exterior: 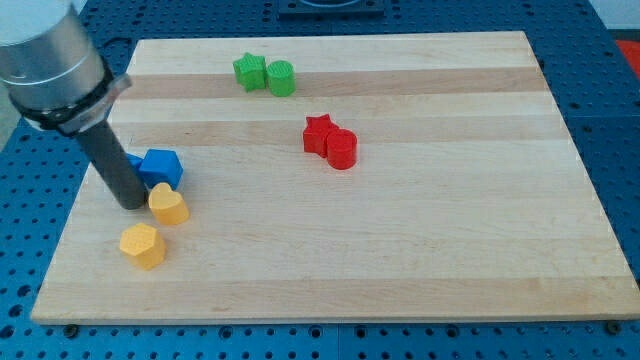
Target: Move yellow hexagon to yellow heart
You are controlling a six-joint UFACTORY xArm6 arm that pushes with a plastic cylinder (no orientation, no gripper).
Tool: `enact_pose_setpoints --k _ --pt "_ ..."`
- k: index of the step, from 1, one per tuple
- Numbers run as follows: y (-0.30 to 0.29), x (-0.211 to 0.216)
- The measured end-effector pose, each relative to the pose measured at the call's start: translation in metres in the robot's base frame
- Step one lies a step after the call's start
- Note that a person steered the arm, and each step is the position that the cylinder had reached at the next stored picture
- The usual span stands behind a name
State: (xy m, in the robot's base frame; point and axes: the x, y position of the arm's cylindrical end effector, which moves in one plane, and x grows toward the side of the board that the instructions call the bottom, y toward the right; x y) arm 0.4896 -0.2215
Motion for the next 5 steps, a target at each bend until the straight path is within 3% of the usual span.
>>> enact_pose_setpoints --k 3,5 --pt "0.043 0.023" --pt "-0.001 0.013"
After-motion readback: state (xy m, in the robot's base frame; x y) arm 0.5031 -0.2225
